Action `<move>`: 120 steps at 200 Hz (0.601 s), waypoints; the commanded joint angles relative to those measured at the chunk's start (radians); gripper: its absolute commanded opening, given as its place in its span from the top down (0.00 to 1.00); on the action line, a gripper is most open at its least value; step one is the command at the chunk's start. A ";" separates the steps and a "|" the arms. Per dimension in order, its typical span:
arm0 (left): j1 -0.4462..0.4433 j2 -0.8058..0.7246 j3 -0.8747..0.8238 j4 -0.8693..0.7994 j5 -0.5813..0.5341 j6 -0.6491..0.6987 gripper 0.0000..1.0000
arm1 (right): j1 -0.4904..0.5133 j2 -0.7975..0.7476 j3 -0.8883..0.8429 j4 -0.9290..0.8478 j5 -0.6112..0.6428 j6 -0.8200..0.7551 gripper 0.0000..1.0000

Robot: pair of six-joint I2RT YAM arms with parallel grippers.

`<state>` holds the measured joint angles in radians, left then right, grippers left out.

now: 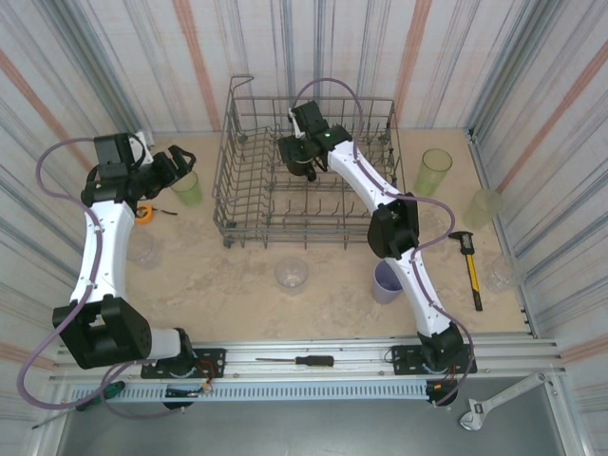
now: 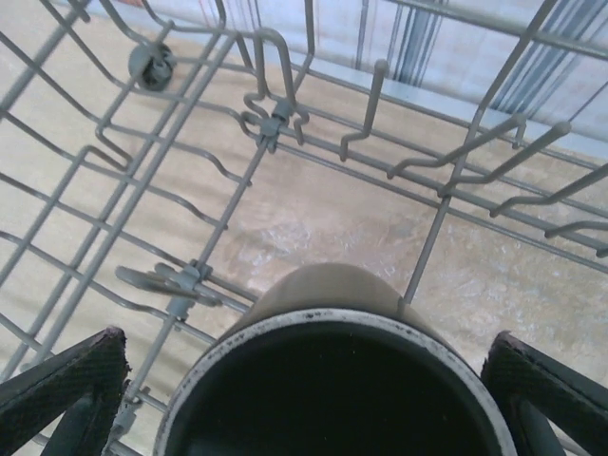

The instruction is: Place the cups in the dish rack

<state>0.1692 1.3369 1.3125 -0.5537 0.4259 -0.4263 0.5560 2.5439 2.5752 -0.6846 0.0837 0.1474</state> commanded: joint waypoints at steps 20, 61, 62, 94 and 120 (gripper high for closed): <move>-0.004 -0.002 -0.010 0.014 0.016 -0.012 0.01 | 0.012 -0.030 0.031 0.025 -0.001 -0.012 0.01; -0.002 -0.003 -0.010 0.015 0.015 -0.010 0.01 | 0.012 -0.094 0.031 0.009 0.028 -0.014 0.01; -0.002 -0.003 -0.010 0.014 0.016 -0.010 0.01 | 0.012 -0.095 0.030 0.009 0.029 -0.014 0.01; -0.002 -0.009 -0.009 0.010 0.004 -0.006 0.01 | 0.013 -0.148 0.030 -0.019 0.048 -0.010 0.01; -0.001 -0.013 -0.009 0.009 -0.003 -0.002 0.01 | 0.018 -0.187 0.030 -0.044 0.058 -0.008 0.01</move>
<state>0.1692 1.3369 1.3125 -0.5491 0.4255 -0.4313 0.5617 2.4542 2.5752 -0.6926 0.1131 0.1474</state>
